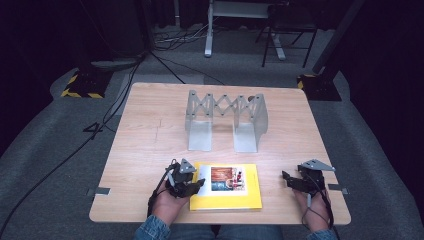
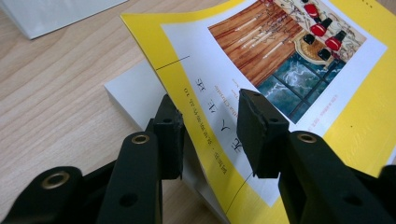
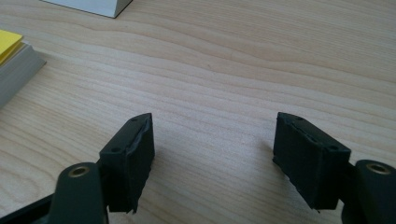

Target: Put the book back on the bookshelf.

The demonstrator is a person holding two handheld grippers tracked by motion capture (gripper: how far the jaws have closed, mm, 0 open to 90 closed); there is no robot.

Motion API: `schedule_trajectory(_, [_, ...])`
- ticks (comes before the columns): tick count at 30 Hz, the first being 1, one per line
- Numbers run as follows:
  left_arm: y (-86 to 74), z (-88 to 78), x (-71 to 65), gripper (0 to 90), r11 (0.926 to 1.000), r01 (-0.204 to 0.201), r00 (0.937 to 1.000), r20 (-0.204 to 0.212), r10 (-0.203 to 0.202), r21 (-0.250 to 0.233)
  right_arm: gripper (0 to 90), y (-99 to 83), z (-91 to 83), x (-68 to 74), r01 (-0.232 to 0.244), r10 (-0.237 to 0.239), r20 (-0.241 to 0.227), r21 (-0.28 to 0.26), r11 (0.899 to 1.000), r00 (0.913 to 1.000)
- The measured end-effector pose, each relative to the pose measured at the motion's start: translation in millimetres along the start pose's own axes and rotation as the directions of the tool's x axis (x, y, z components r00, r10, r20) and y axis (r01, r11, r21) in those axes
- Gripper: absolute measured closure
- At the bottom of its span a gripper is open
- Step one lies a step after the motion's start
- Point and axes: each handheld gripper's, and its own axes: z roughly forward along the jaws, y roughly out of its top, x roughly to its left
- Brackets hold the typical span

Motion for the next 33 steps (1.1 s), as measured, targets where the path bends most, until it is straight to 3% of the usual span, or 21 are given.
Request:
schedule_trajectory(3, [1.1, 0.5, -1.9, 66.4, 0.9998, -0.020, 0.9998, -0.003, 0.020, 0.005, 29.3, 0.0, 0.0, 0.1, -0.001, 0.001, 0.000, 0.000, 1.000, 1.0000])
schedule_trajectory(7, [1.2, -1.2, 1.4, 77.5, 1.0000, 0.003, 0.9994, 0.035, -0.002, -0.008, 29.4, 0.0, 0.0, 0.1, 0.000, 0.000, 0.000, 0.000, 1.000, 1.0000])
schedule_trajectory(11, [2.0, -4.4, 1.1, 84.3, 0.9997, 0.001, 0.9990, 0.045, 0.000, -0.023, 29.6, -0.1, -0.2, 0.6, 0.006, -0.006, -0.004, -0.002, 1.000, 1.0000])
schedule_trajectory(17, [6.4, -11.4, -2.3, 89.0, 0.9988, -0.008, 0.9988, 0.048, 0.011, -0.049, 30.4, -1.1, -1.8, 3.7, 0.022, -0.022, -0.008, -0.002, 1.000, 0.9997])
schedule_trajectory(19, [9.3, -14.8, -4.6, 89.2, 0.9979, -0.028, 0.9988, 0.040, 0.031, -0.058, 32.3, -1.9, -2.7, 5.6, 0.037, -0.038, -0.017, -0.008, 0.999, 0.9992])
schedule_trajectory(23, [10.8, -19.8, -5.0, 89.4, 0.9965, -0.026, 0.9979, 0.057, 0.031, -0.079, 35.5, -2.8, -4.2, 6.8, 0.051, -0.051, -0.042, -0.009, 0.999, 0.9978])
schedule_trajectory(26, [15.7, -28.3, -6.0, 89.5, 0.9939, -0.028, 0.9963, 0.078, 0.036, -0.107, 42.5, -6.0, -8.5, 12.8, 0.122, -0.124, -0.075, -0.030, 0.992, 0.9895])
schedule_trajectory(29, [20.0, -33.3, -7.9, 89.5, 0.9912, -0.042, 0.9954, 0.080, 0.052, -0.125, 43.6, -6.4, -13.3, 22.3, 0.216, -0.220, -0.084, -0.056, 0.975, 0.9718])
schedule_trajectory(33, [25.3, -41.0, -11.1, 89.5, 0.9870, -0.062, 0.9940, 0.081, 0.074, -0.148, 43.3, -2.3, -27.4, 32.5, 0.234, -0.246, -0.096, -0.128, 0.964, 0.9644])
